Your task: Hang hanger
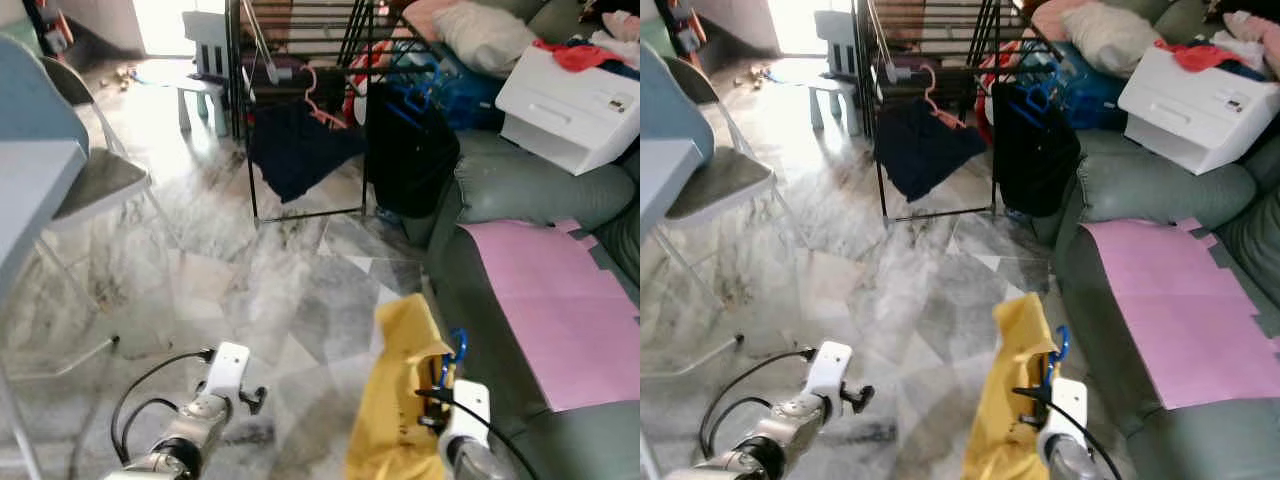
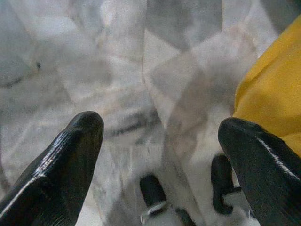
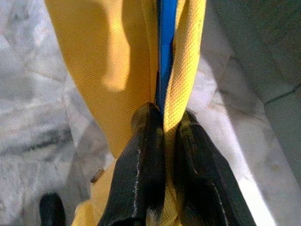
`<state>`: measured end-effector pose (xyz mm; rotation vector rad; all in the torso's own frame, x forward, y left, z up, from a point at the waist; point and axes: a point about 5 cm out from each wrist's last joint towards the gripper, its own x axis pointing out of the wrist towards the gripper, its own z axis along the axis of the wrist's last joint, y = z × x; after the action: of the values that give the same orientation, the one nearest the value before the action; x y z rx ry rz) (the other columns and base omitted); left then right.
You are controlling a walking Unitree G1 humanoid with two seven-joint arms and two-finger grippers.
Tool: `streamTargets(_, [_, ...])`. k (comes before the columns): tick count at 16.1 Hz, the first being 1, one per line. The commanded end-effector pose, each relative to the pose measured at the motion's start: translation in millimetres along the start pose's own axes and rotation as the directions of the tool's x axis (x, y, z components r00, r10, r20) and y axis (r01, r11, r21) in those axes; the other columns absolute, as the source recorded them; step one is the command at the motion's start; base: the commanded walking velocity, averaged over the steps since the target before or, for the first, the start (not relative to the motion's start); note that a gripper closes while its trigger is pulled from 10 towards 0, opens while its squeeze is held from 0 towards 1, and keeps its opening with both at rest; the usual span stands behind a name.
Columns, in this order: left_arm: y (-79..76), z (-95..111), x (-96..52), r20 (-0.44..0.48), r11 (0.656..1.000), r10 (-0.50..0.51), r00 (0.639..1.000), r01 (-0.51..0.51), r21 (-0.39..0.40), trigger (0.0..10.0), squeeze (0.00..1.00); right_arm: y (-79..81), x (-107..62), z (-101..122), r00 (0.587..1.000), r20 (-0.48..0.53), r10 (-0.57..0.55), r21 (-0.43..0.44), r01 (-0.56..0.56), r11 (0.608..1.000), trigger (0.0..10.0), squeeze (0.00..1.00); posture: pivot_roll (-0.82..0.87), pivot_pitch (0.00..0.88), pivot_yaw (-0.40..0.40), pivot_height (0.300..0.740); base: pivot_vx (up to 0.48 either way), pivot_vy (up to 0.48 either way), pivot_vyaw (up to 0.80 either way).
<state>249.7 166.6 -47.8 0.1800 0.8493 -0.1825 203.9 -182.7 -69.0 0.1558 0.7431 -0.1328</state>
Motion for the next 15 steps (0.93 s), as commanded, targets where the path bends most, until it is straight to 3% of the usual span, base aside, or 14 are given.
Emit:
streamTargets(1, [3.2, -4, -0.9, -0.018, 1.000, 0.004, 1.000, -0.004, 0.007, 10.0, 0.00, -1.4, 0.5, 3, 1.000, 0.018, -0.012, 0.001, 0.012, 1.000, 0.0, 0.00, 0.03, 0.000, -0.087, 0.740, 0.000, -0.341, 0.00])
streamTargets(4, [3.4, -10, -1.6, -0.033, 1.000, 0.007, 0.999, -0.006, 0.019, 10.0, 0.00, -1.9, 0.0, 2, 1.000, 0.016, -0.014, 0.010, 0.014, 1.000, 0.2, 0.00, 0.02, 0.000, -0.080, 0.740, 0.000, -0.302, 0.00])
streamTargets(5, [3.5, -10, -1.8, -0.030, 1.000, 0.009, 1.000, -0.009, 0.013, 10.0, 0.00, -0.9, 0.1, 2, 1.000, 0.016, -0.004, 0.015, 0.004, 1.000, 1.9, 0.00, 0.02, 0.000, -0.080, 0.740, 0.000, 0.000, 0.00])
streamTargets(6, [3.8, -10, -1.8, -0.028, 1.000, 0.013, 1.000, -0.012, 0.019, 10.0, 0.00, 0.0, 0.2, 2, 1.000, 0.017, 0.004, 0.018, -0.004, 1.000, 3.6, 0.00, 0.02, 0.000, -0.076, 0.740, 0.000, 0.000, 0.00])
streamTargets(7, [4.5, -10, -1.8, -0.031, 1.000, 0.019, 0.999, -0.019, 0.017, 10.0, 0.00, 1.0, 0.3, 2, 1.000, 0.016, 0.009, 0.015, -0.010, 1.000, 10.0, 0.00, 0.02, 0.000, -0.071, 0.740, 0.000, 0.000, 0.00])
streamTargets(11, [11.6, -7, -2.2, -0.024, 0.996, 0.053, 0.998, -0.055, -0.075, 10.0, 0.00, -4.1, -1.4, 1, 1.000, 0.031, -0.006, 0.005, 0.006, 1.000, 10.0, 0.00, 0.01, 0.000, -0.058, 0.740, 0.000, 0.000, 0.00])
streamTargets(15, [14.6, -6, -2.6, -0.021, 0.996, 0.054, 0.998, -0.055, -0.073, 10.0, 0.00, -7.0, -2.7, -2, 0.999, 0.031, -0.009, -0.006, 0.010, 1.000, 10.0, 0.00, 0.01, 0.000, -0.052, 0.740, 0.000, 0.000, 0.66])
